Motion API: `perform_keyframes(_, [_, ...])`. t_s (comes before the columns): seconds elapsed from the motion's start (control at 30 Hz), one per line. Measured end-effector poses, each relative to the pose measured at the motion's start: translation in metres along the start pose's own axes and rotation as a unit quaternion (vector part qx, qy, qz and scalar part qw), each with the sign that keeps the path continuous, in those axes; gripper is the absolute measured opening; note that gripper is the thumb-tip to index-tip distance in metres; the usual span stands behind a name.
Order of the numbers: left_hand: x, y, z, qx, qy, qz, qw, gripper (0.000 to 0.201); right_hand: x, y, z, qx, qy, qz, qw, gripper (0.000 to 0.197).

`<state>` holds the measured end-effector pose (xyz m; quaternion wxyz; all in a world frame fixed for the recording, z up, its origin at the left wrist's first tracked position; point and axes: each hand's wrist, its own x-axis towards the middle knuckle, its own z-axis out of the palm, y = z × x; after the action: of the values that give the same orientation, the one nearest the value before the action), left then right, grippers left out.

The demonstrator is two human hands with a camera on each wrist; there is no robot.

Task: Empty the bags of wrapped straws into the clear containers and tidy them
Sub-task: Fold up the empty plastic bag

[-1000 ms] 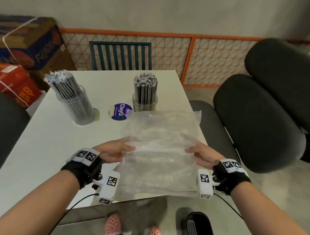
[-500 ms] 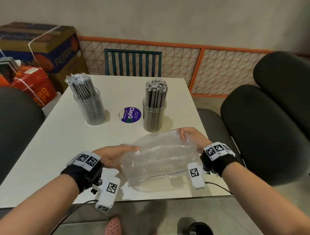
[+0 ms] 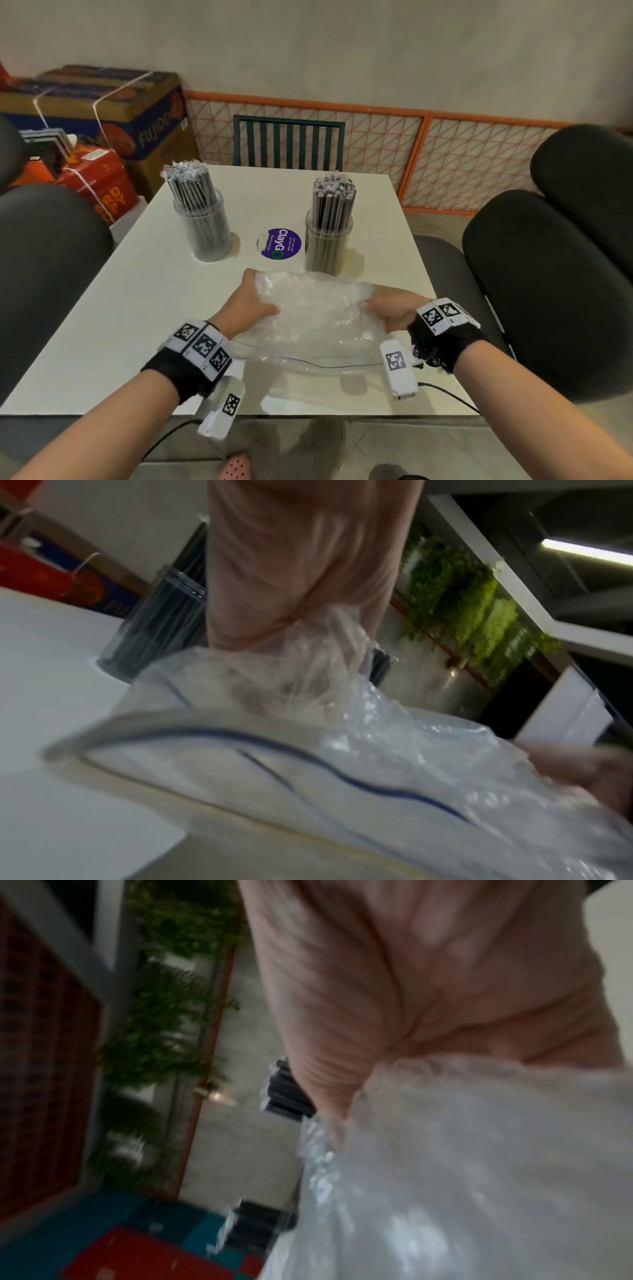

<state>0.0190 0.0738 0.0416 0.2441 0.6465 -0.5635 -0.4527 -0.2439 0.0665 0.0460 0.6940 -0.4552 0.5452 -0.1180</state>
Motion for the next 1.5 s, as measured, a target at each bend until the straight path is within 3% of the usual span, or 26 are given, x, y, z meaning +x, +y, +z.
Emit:
perform_keyframes(0.07, [-0.002,0.003,0.009,0.038,0.023,0.0,0.999,0.061,0.003,-0.01,0.011,-0.17,0.125,-0.023,0.977,0.04])
perform_keyframes(0.13, [-0.004,0.005,0.021,0.068,0.069,-0.006,0.995,0.061,0.006,-0.018,0.032,-0.324,0.224,-0.065,0.917,0.036])
perform_keyframes(0.23, [-0.005,0.023,0.04,0.085,0.118,0.003,0.989,0.059,0.012,-0.018,0.07,-0.368,0.348,-0.086,0.858,0.048])
perform_keyframes(0.3, [-0.008,0.041,0.047,0.067,0.01,-0.003,0.998,0.068,0.017,-0.015,0.087,-0.355,0.375,-0.145,0.844,0.048])
perform_keyframes(0.37, [-0.009,0.05,0.041,-0.033,-0.138,-0.026,0.99,0.061,0.018,-0.011,0.09,-0.324,0.307,-0.226,0.866,0.053])
perform_keyframes(0.43, [-0.014,0.051,0.032,-0.193,-0.189,-0.046,0.962,0.059,0.009,-0.01,0.081,-0.285,0.203,-0.266,0.898,0.062])
perform_keyframes(0.5, [-0.011,0.043,0.03,-0.259,-0.128,-0.026,0.957,0.068,-0.001,-0.009,0.071,-0.235,0.123,-0.293,0.919,0.057])
perform_keyframes(0.57, [-0.007,0.036,0.034,-0.261,-0.028,-0.001,0.965,0.074,-0.007,-0.01,0.066,-0.155,0.091,-0.289,0.94,0.049])
perform_keyframes(0.63, [-0.003,0.035,0.036,-0.268,0.041,0.018,0.962,0.071,-0.009,-0.015,0.064,-0.057,0.12,-0.247,0.96,0.043])
perform_keyframes(0.7, [-0.001,0.034,0.037,-0.273,0.084,0.045,0.957,0.054,-0.013,-0.019,0.062,0.044,0.174,-0.152,0.972,0.051])
perform_keyframes(0.8, [-0.009,0.043,0.041,-0.223,0.115,0.111,0.962,0.02,-0.015,-0.024,0.064,0.165,0.147,-0.108,0.969,0.059])
perform_keyframes(0.9, [-0.023,0.055,0.05,-0.251,0.067,0.14,0.956,0.019,-0.008,-0.03,0.063,0.246,0.084,-0.147,0.954,0.059])
perform_keyframes(0.97, [-0.026,0.057,0.055,-0.324,0.036,0.121,0.938,0.025,-0.002,-0.037,0.06,0.296,0.045,-0.169,0.939,0.066])
perform_keyframes(1.03, [-0.024,0.057,0.055,-0.359,0.052,0.097,0.927,0.027,0.001,-0.042,0.061,0.333,0.0,-0.191,0.923,0.071])
perform_keyframes(1.17, [-0.009,0.047,0.044,-0.39,0.072,0.029,0.918,0.027,0.008,-0.05,0.077,0.327,-0.091,-0.239,0.91,0.061])
perform_keyframes(1.27, [0.001,0.045,0.026,-0.339,0.026,0.004,0.94,0.034,0.016,-0.054,0.084,0.331,-0.137,-0.257,0.897,0.052])
perform_keyframes(1.4, [0.016,0.047,0.005,-0.278,-0.017,0.024,0.96,0.022,0.028,-0.057,0.088,0.347,-0.137,-0.256,0.892,0.069])
perform_keyframes(1.5, [0.033,0.049,-0.003,-0.056,-0.023,0.067,0.996,0.057,0.04,-0.055,0.092,0.364,-0.118,-0.216,0.898,0.103])
